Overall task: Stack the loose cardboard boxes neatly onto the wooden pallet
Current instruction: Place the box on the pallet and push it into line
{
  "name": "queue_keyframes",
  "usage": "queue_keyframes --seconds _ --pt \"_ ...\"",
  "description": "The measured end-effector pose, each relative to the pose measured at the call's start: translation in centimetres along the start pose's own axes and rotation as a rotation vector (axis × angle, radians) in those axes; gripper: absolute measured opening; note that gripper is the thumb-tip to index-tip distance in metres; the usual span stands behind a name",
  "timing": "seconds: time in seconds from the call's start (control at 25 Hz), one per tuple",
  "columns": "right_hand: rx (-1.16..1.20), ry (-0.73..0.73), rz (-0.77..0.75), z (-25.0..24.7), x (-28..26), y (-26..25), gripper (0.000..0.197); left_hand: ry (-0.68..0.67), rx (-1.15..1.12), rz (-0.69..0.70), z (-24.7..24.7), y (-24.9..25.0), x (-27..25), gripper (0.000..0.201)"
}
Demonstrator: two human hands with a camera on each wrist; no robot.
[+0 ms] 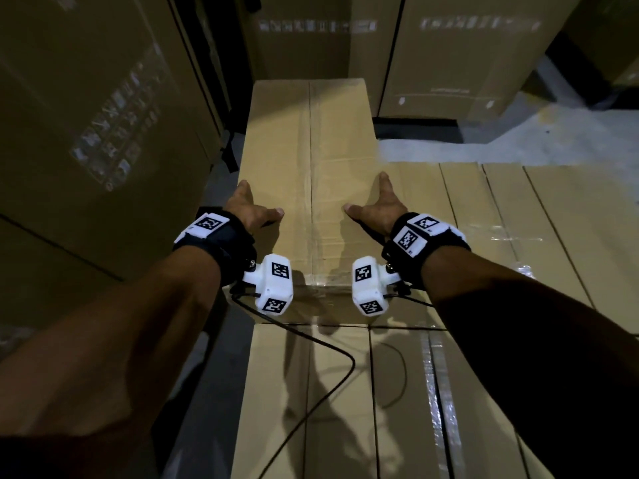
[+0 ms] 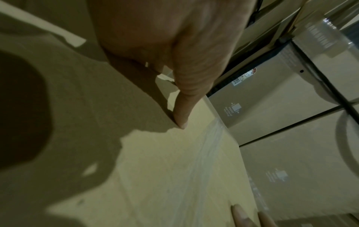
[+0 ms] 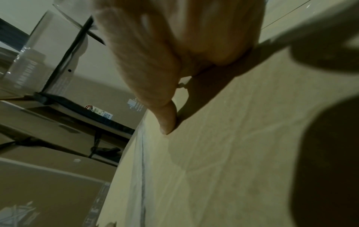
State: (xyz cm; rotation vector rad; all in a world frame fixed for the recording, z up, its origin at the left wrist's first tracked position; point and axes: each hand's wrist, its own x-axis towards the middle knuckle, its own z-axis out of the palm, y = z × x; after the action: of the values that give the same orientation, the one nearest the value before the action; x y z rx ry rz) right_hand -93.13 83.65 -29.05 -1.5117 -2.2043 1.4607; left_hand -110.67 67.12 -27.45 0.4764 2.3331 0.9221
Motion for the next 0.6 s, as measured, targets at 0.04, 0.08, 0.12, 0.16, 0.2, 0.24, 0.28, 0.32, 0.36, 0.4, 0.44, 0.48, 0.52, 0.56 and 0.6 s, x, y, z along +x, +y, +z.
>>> queue_keyframes --seconds 0.04,0.08,0.12,0.16,0.2,0.24,0.28,0.32,0.36,0.4,0.44,0.48,0.52,0.56,0.6 --pt "-0.011 -0.003 0.0 -0.02 -0.12 0.0 0.107 -0.003 0.006 -0.003 -0.02 0.03 -0.11 0.099" --pt "-0.023 -0.004 0.003 -0.06 -0.16 0.03 0.107 -0.004 -0.002 -0.003 -0.01 0.01 -0.18 0.099" --pt "-0.031 -0.007 0.007 -0.07 -0.2 0.05 0.107 -0.001 -0.015 -0.004 -0.06 -0.01 -0.25 0.099" --pt "-0.036 -0.008 0.012 -0.12 -0.27 0.12 0.107 0.003 -0.027 -0.006 -0.07 0.0 -0.38 0.099" --pt "-0.036 -0.006 0.014 -0.17 -0.41 0.14 0.107 0.005 -0.029 -0.007 -0.08 0.01 -0.49 0.099" --pt "-0.036 -0.005 0.018 -0.19 -0.52 0.24 0.107 0.004 -0.025 -0.005 -0.07 0.01 -0.56 0.098" --pt "-0.032 -0.007 0.02 -0.24 -0.56 0.27 0.106 0.003 -0.02 -0.005 -0.07 0.06 -0.56 0.098" --pt "-0.027 -0.008 0.022 -0.22 -0.69 0.42 0.106 -0.001 -0.019 -0.007 -0.01 0.08 -0.63 0.098" --pt "-0.026 -0.003 0.018 -0.24 -0.75 0.4 0.106 -0.001 -0.022 -0.007 0.08 0.11 -0.54 0.098" --pt "-0.028 0.004 0.014 -0.17 -0.75 0.4 0.105 0.001 -0.022 -0.006 0.17 0.03 -0.41 0.098" --pt "-0.027 0.008 0.014 -0.07 -0.74 0.39 0.104 0.003 -0.021 -0.008 0.22 -0.1 -0.26 0.098" --pt "-0.025 0.014 0.017 -0.06 -0.72 0.45 0.104 0.004 -0.023 -0.008 0.31 -0.17 -0.23 0.098" --pt "-0.026 0.019 0.02 -0.05 -0.75 0.49 0.103 0.009 -0.022 -0.009 0.38 -0.21 -0.19 0.098" --pt "-0.03 0.025 0.023 0.0 -0.85 0.46 0.102 0.013 -0.016 -0.005 0.43 -0.24 -0.13 0.098" --pt "-0.034 0.036 0.026 0.09 -1.06 0.41 0.101 0.011 0.003 -0.001 0.45 -0.27 -0.04 0.099"
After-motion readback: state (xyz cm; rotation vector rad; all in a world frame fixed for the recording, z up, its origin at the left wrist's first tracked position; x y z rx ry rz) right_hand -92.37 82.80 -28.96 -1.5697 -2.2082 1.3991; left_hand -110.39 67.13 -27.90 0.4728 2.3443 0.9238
